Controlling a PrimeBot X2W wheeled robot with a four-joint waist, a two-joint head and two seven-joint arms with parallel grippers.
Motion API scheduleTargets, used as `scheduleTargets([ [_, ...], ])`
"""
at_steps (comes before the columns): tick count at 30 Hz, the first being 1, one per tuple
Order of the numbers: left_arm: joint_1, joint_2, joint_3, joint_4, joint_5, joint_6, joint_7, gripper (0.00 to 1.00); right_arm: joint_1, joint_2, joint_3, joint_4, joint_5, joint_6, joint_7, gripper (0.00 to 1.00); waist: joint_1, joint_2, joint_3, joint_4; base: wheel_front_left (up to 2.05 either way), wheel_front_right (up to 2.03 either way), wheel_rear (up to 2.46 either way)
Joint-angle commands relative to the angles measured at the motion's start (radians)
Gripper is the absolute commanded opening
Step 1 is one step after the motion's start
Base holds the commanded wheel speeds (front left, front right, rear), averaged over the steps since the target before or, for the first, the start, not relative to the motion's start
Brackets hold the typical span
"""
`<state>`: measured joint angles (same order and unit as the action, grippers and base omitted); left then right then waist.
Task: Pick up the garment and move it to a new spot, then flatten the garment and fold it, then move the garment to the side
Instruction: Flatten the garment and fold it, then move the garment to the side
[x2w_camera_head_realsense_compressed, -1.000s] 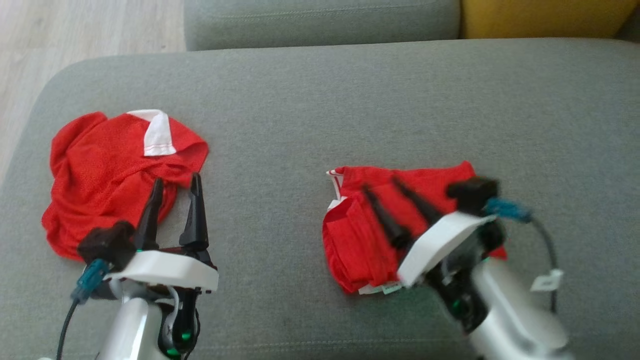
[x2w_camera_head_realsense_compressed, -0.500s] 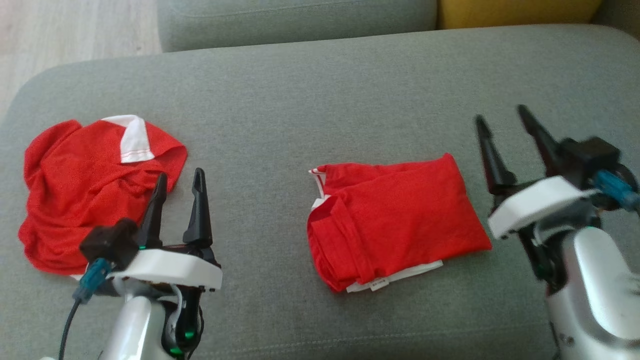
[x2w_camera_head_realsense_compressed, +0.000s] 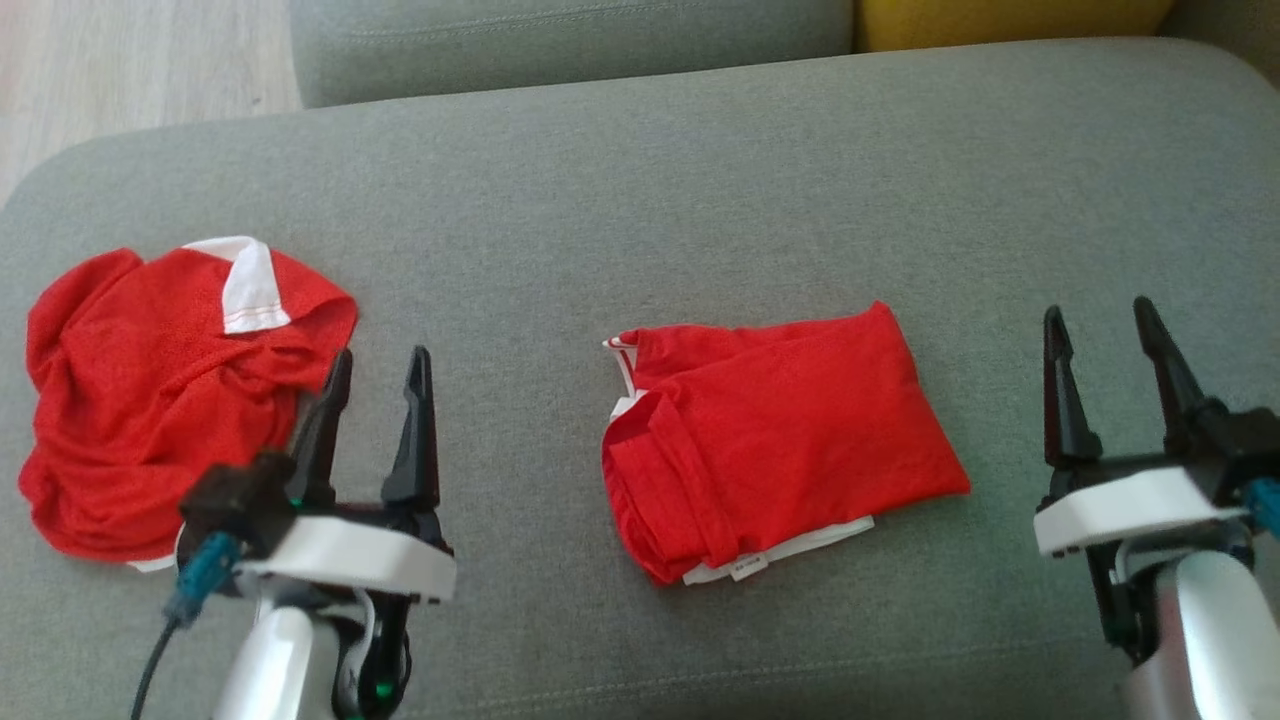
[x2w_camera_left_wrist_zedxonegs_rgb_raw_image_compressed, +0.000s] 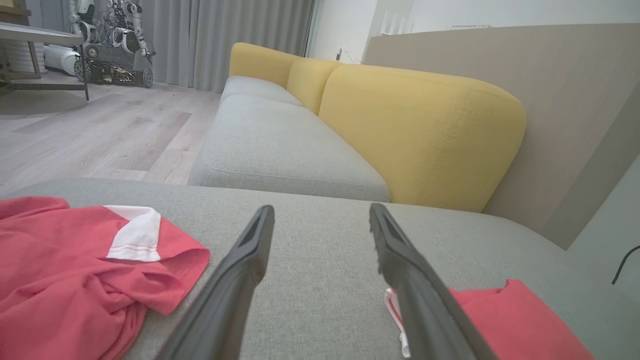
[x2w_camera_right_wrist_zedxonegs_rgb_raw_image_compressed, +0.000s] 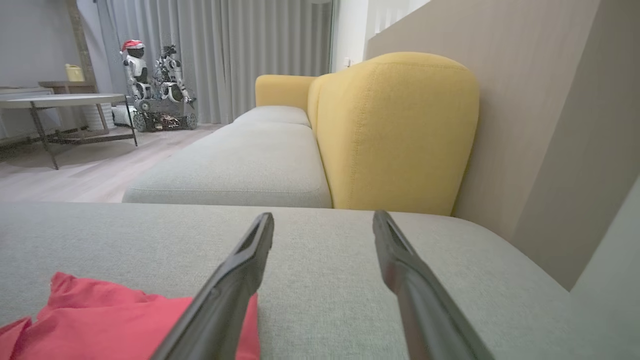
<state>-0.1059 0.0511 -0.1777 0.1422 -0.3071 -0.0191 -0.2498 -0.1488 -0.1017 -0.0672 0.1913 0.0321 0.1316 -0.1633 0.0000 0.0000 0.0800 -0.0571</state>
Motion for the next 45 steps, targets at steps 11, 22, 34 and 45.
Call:
scheduleTargets([
  [11,0.015,-0.001,0.029,-0.082,0.038,-0.006,-0.012,1.00,0.001,0.039,-0.002,0.003,-0.029,-0.001,-0.060,1.00,0.0000,0.0000,-0.002,-0.010,0.00,0.00,0.00],
  [22,0.019,-0.001,0.022,-0.079,0.034,0.004,-0.012,1.00,-0.002,0.045,0.002,0.013,-0.032,-0.001,-0.062,1.00,0.0000,0.0000,-0.008,-0.005,0.00,0.00,0.00],
  [34,0.015,-0.001,0.009,-0.067,0.038,-0.001,-0.012,1.00,-0.010,0.049,0.033,0.061,0.041,-0.001,-0.045,1.00,0.0000,0.0000,0.001,0.001,0.00,0.00,0.00],
  [45,-0.006,-0.001,-0.006,-0.065,0.048,-0.008,-0.012,1.00,-0.079,0.035,0.103,0.188,0.123,-0.001,0.008,1.00,0.0000,0.0000,0.062,0.017,0.00,0.00,0.00],
])
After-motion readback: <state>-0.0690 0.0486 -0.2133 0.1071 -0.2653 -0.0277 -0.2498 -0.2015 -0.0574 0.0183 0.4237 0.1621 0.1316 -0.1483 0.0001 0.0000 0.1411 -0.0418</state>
